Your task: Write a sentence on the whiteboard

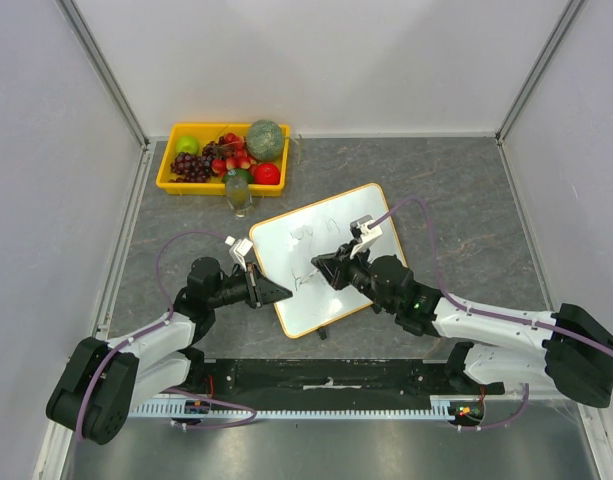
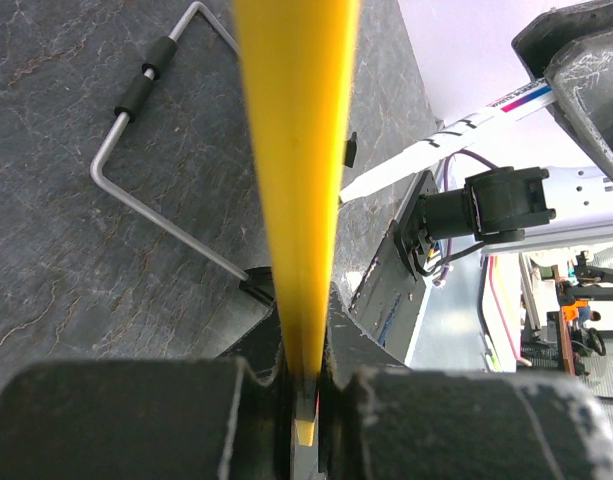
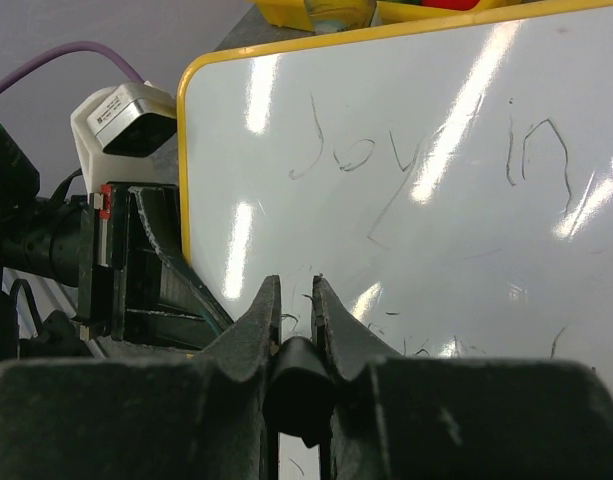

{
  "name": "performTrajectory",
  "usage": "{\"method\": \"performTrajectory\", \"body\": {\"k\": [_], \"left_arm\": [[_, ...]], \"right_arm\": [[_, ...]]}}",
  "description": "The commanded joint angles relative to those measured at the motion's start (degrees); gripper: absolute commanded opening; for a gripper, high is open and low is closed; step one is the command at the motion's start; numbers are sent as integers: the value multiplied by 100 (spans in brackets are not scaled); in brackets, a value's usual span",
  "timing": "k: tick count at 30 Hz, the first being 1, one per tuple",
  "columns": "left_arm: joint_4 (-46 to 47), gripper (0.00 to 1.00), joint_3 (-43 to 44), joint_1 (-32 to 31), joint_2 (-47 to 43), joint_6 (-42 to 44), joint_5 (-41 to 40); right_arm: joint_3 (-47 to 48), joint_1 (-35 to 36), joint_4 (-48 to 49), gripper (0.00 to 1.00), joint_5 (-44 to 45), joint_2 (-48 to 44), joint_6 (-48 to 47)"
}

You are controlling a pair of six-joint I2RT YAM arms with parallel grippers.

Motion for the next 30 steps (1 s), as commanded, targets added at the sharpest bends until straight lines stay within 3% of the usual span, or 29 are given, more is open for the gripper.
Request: {"method": "performTrajectory", "body": {"k": [1, 16, 30], "left_arm": [[-696, 2, -124, 40, 118, 550, -583], [-696, 2, -124, 31, 110, 550, -565], [-696, 2, -124, 31, 109, 550, -547]], "right_arm": [[-231, -16, -437, 0, -37, 192, -197], [-222, -16, 116, 0, -178, 341, 216], [-99, -429, -428, 0, -46, -661, 67]]}}
